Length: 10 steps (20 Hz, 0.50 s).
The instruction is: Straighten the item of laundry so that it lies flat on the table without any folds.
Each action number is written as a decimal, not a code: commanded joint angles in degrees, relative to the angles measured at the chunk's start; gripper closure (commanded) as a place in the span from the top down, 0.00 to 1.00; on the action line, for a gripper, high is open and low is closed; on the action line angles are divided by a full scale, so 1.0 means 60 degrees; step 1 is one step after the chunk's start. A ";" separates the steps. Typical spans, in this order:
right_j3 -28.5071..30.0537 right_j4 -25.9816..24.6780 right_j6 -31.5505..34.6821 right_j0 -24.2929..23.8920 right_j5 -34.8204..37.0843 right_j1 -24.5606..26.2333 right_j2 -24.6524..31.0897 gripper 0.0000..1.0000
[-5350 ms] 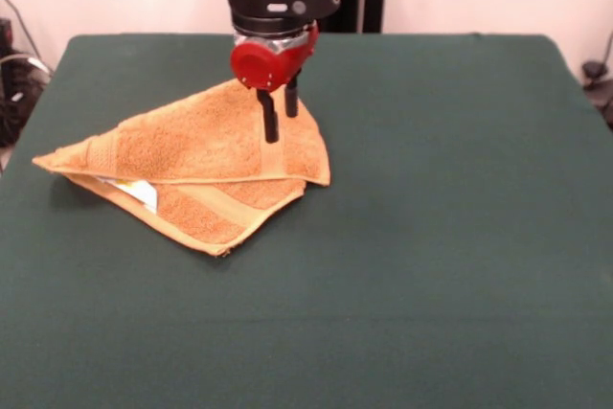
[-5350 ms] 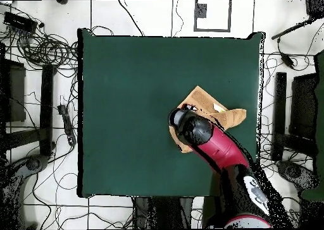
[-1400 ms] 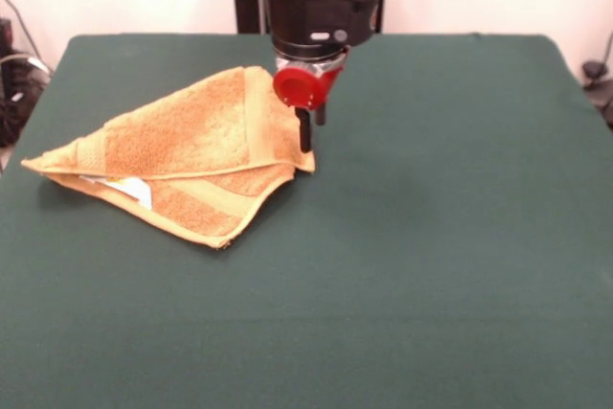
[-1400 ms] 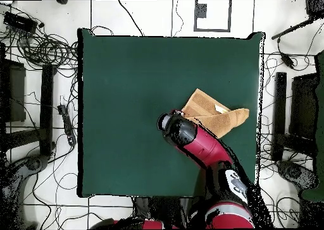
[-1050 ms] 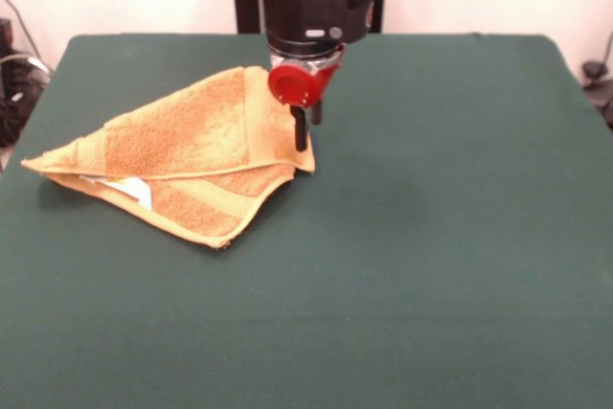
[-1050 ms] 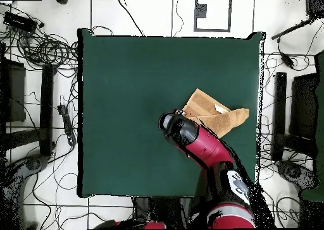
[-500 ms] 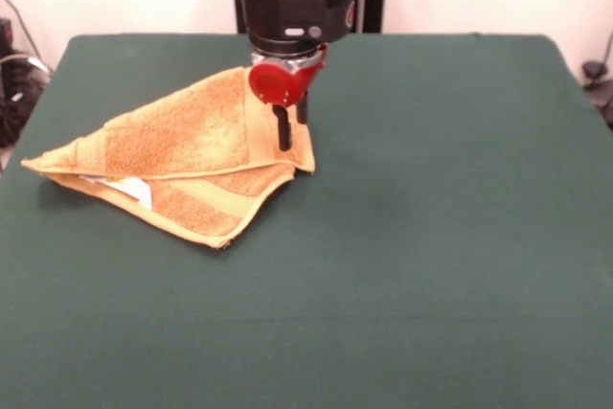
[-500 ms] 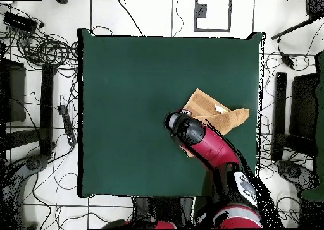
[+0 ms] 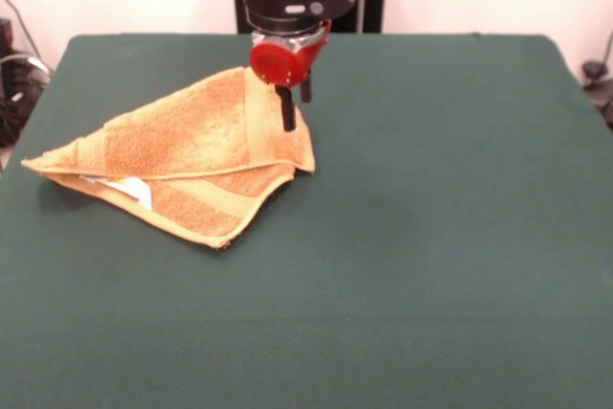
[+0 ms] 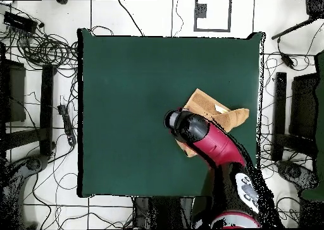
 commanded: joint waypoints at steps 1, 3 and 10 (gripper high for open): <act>-0.0776 -0.0030 0.1130 0.0625 0.1405 0.0208 0.0002 1.00; -0.0755 0.0027 0.1129 0.0627 0.1444 0.0138 0.0030 1.00; -0.0711 0.0075 0.0859 0.0396 0.1267 0.0018 0.0220 1.00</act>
